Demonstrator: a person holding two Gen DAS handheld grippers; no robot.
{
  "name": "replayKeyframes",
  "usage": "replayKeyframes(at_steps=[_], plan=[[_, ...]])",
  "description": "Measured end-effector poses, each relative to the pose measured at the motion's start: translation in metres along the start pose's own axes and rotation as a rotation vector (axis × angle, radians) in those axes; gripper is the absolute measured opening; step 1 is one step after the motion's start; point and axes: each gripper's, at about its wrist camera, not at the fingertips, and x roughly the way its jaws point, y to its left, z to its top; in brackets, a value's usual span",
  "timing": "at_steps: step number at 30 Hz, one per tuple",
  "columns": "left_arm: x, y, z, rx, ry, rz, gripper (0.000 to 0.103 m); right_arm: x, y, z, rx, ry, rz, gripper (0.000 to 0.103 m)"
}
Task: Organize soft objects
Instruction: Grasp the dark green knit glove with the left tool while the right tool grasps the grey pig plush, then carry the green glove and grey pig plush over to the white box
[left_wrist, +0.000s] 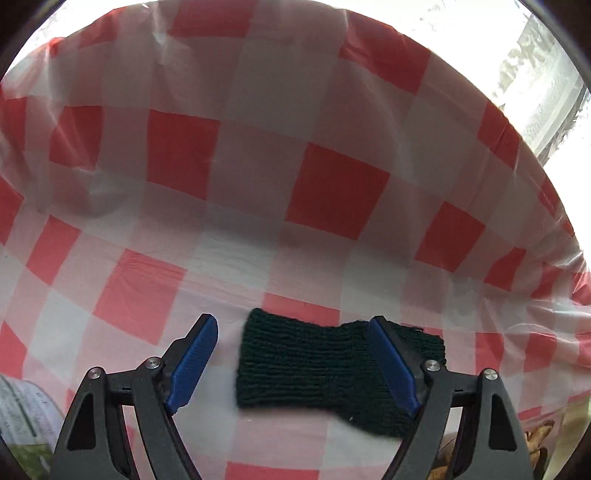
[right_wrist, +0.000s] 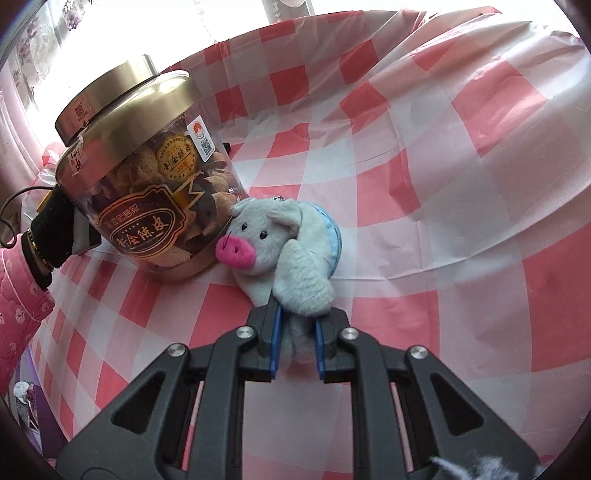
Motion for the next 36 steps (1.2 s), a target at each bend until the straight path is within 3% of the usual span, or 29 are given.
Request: replayKeyframes(at_steps=[3,5,6,7,9,15,24,31,36], plan=[[0.008,-0.026,-0.012,0.122,0.009,-0.016,0.086,0.002,0.000,0.000,0.008,0.008,-0.003,0.019],[0.012,-0.045,-0.028,0.301,-0.016,0.085,0.084,0.007,0.001,0.001,0.022,0.007,-0.001,0.019],[0.009,-0.046,-0.035,0.355,-0.051,0.088,0.078,0.017,0.003,0.005,0.031,0.009,-0.002,0.019],[0.005,-0.041,-0.037,0.339,-0.038,0.062,0.070,0.017,0.002,0.005,0.038,0.008,-0.001,0.019],[-0.008,-0.031,-0.044,0.338,-0.032,0.041,0.020,0.017,0.001,0.004,0.050,0.006,0.007,0.020],[-0.067,0.020,-0.105,0.209,-0.066,0.036,0.019,0.008,0.007,-0.005,0.047,-0.002,0.030,0.021],[-0.170,0.059,-0.229,0.148,-0.127,0.059,0.019,-0.022,0.032,-0.034,-0.015,-0.010,0.053,0.020],[-0.210,0.068,-0.282,0.127,-0.120,0.049,0.019,-0.048,0.059,-0.066,-0.045,-0.006,0.113,0.019],[-0.240,0.059,-0.304,0.171,-0.157,0.054,0.020,-0.074,0.090,-0.087,-0.134,-0.019,0.136,0.019]])
